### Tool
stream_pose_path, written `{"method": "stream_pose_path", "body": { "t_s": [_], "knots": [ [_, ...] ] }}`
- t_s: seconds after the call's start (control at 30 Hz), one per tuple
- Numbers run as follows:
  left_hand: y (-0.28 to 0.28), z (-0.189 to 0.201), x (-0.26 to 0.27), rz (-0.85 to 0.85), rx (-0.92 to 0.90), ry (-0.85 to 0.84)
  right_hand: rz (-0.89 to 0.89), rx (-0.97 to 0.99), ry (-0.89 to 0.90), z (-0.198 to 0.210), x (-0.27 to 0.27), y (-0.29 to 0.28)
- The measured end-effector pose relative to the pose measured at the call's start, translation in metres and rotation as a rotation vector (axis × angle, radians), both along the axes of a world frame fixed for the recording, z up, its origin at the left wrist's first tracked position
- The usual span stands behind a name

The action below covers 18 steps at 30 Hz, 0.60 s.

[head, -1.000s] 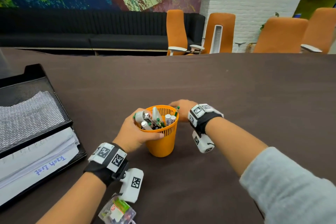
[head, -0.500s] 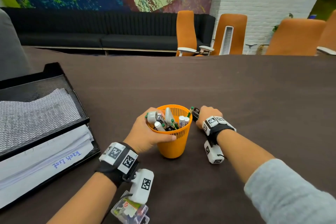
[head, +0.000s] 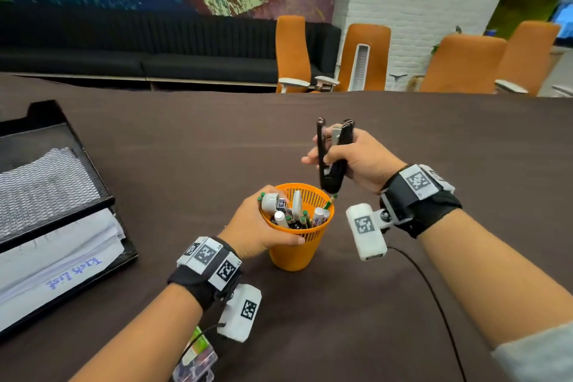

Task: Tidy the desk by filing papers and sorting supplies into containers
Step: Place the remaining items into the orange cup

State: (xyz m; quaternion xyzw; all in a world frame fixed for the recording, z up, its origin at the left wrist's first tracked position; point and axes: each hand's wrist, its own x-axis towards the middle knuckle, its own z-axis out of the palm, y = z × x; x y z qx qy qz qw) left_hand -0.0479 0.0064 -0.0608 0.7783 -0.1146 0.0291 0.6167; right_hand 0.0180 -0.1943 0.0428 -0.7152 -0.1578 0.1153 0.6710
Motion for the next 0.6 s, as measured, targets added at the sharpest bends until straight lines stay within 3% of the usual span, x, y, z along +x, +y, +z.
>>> {"method": "stream_pose_path", "body": {
  "t_s": [0.23, 0.4, 0.6],
  "knots": [
    [-0.001, -0.002, -0.006, 0.000, -0.069, 0.049, 0.181, -0.548, -0.223, -0.007, -0.007, 0.023],
    [0.002, -0.004, -0.003, -0.021, -0.075, 0.075, 0.195, -0.673, -0.351, 0.001, -0.014, 0.019],
    [-0.003, 0.002, -0.004, 0.067, -0.168, 0.023, -0.003, -0.671, -0.468, -0.008, -0.013, 0.022]
  ]
}}
